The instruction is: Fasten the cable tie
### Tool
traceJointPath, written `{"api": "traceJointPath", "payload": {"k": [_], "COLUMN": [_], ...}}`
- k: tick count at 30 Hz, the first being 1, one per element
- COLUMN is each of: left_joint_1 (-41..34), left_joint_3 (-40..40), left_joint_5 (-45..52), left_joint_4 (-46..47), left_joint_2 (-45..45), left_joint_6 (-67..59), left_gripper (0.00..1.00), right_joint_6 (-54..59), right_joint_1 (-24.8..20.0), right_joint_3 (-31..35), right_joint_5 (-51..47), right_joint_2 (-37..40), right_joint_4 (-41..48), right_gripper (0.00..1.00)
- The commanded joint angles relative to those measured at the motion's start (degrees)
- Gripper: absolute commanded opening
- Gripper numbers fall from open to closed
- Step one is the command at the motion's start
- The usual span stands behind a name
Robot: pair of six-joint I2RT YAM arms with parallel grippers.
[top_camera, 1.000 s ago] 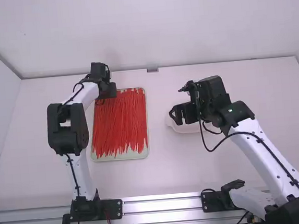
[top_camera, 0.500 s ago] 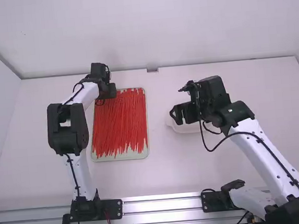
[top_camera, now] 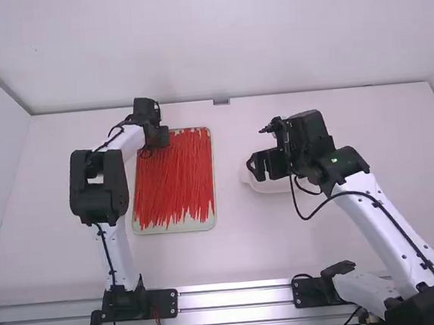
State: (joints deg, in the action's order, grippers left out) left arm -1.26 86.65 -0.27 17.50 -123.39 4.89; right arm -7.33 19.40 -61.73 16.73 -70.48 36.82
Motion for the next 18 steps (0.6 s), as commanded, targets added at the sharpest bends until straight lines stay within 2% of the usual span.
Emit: {"api": "traceJointPath", "payload": {"k": [1,18], "left_joint_1": [-0.04,0.13], "left_joint_3": [-1.62,-2.08], "left_joint_5": [-0.70,-0.79], "left_joint_4": [-0.24,-3.61], "left_joint_2": [-0.39,-0.70], "left_joint_6": [0.17,-0.26], "left_gripper": [0.29,0.27], "right_joint_6": [-0.20,-0.17], "right_joint_1": [0.07,0.20], "right_joint_3": [-0.22,-0.22], "right_joint_5": [-0.11,-0.11], "right_joint_2": [0.83,0.83], "right_joint_4": [0.04,0.13], "right_gripper": [0.98,0.98]}}
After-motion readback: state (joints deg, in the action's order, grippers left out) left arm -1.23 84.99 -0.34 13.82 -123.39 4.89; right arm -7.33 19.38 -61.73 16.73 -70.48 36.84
